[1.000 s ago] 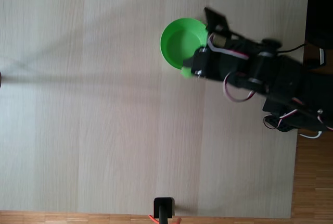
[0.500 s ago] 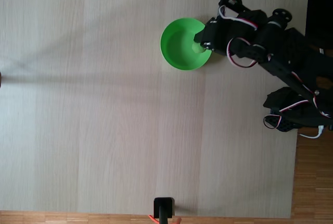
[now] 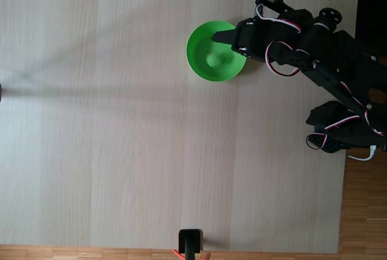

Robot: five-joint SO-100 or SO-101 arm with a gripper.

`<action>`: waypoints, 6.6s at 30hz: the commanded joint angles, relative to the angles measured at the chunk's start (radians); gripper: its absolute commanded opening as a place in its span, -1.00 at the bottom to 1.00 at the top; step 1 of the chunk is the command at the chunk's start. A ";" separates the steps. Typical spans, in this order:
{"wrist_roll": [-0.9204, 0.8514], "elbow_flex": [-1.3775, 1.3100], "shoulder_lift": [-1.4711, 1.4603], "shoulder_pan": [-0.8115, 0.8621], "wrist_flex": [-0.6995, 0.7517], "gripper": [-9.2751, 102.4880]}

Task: Grasp a green pompom and put it in the green bowl.

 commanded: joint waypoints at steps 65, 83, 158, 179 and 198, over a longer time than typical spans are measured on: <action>0.224 1.500 1.612 -0.534 -0.170 -0.84; 0.224 1.554 1.744 -0.538 -0.170 -0.84; 0.213 1.572 1.815 -0.531 -0.170 -0.84; 0.213 1.572 1.815 -0.531 -0.170 -0.84; 0.213 1.572 1.815 -0.531 -0.170 -0.84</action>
